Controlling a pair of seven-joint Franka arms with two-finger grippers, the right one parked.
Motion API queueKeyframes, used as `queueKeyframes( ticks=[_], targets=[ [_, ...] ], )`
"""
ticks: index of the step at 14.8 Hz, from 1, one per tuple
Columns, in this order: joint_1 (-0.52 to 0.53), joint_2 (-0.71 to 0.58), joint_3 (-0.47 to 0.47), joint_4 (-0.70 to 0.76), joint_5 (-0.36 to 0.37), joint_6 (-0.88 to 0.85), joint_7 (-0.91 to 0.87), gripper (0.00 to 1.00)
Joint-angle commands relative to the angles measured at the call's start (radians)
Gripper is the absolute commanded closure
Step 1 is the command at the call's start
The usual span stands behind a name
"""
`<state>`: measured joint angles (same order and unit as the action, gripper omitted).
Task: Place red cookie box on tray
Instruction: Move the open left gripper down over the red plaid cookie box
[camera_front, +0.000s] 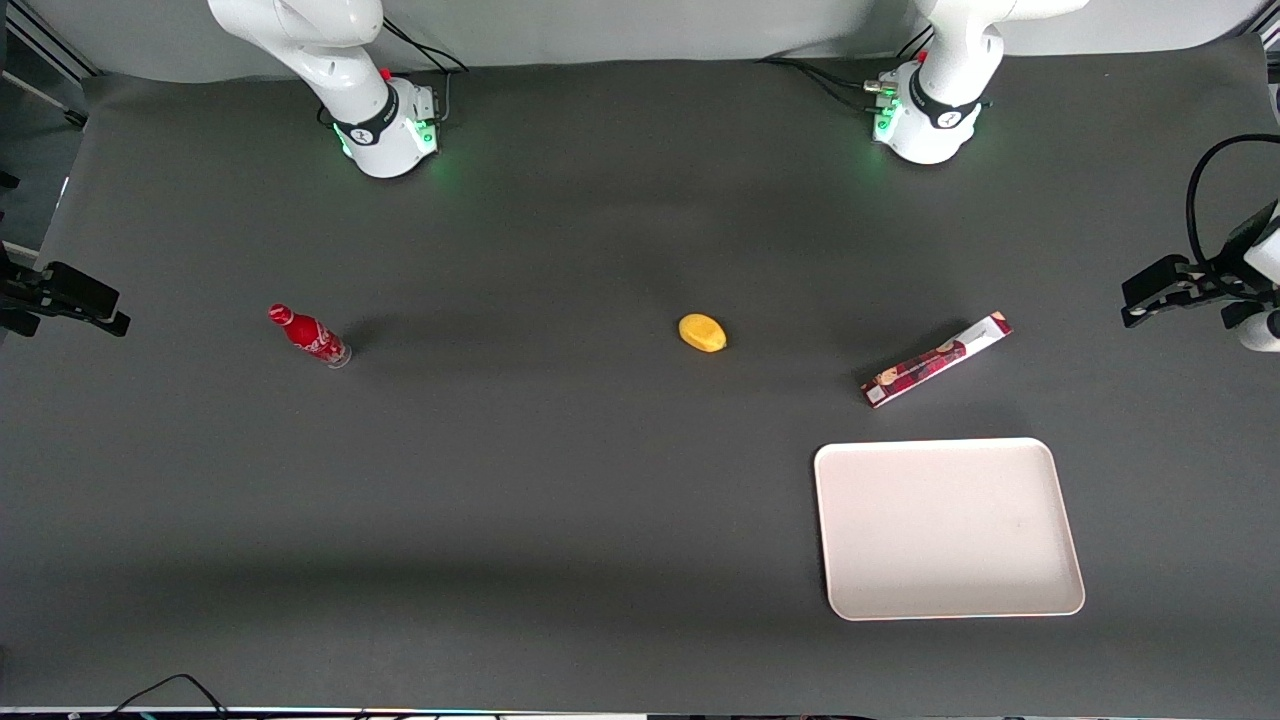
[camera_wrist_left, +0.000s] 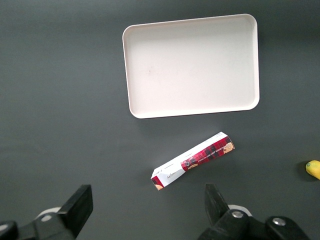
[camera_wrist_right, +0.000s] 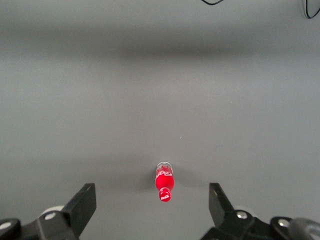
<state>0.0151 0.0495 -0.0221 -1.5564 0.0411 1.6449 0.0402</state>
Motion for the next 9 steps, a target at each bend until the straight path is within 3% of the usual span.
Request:
queueKeyframes(
  ticks=[1, 5, 9],
  targets=[
    [0.002, 0.004, -0.002, 0.03, -0.003, -0.011, -0.005, 0.0],
    [-0.01, 0.01, -0.004, 0.021, 0.0, -0.022, 0.065, 0.0],
    [-0.052, 0.038, -0.009, -0.03, -0.001, -0.083, 0.355, 0.0]
  ],
)
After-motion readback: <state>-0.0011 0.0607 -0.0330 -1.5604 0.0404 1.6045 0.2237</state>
